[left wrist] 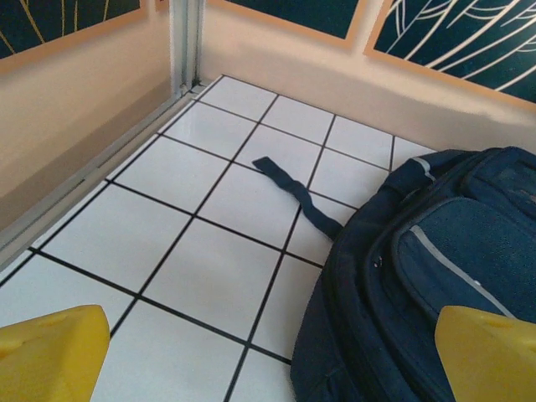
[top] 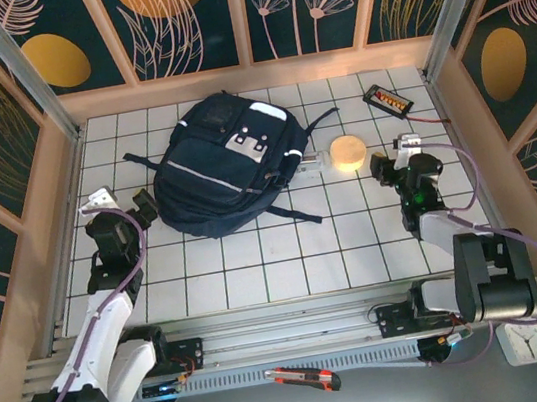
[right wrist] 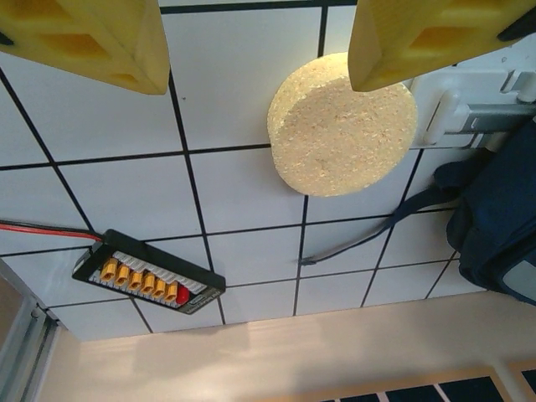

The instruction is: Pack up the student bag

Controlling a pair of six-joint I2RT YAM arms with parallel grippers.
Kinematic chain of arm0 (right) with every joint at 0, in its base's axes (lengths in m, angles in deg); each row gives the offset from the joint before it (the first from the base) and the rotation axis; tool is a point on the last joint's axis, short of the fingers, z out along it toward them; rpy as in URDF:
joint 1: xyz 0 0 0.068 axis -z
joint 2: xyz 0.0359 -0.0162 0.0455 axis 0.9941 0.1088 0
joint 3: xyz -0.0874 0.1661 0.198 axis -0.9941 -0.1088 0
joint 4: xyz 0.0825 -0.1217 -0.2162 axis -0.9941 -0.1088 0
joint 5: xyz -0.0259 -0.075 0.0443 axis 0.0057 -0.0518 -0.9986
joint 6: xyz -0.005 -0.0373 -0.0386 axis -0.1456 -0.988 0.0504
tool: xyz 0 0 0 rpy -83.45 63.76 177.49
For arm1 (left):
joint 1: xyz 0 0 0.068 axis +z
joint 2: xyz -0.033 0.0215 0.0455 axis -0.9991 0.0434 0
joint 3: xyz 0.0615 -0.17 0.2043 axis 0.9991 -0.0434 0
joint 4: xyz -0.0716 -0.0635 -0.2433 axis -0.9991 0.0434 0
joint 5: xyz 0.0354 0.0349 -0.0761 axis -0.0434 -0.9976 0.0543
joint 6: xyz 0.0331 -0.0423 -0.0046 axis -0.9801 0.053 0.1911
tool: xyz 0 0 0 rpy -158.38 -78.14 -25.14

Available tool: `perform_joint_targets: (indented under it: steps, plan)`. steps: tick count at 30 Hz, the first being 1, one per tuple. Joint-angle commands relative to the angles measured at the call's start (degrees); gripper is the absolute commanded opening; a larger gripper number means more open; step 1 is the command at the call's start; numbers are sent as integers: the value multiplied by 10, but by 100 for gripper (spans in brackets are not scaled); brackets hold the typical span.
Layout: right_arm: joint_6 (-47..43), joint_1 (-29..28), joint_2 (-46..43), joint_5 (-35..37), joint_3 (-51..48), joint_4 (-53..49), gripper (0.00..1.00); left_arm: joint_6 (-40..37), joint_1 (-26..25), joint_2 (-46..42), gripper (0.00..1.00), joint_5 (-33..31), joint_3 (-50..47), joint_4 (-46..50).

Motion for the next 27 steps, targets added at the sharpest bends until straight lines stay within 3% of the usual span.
perform_joint_targets:
  steps: [1, 17, 27]
  plan:
    - [16, 6, 20, -8, -18, 71, 59, -20, 12, 17, 99, -13, -15, -47]
    - [32, 33, 110, -51, -19, 187, 56, -34, 26, 125, 99, -40, -50, -190]
    - [17, 34, 144, -65, -51, 282, 55, -69, 57, 182, 99, -9, -64, -299]
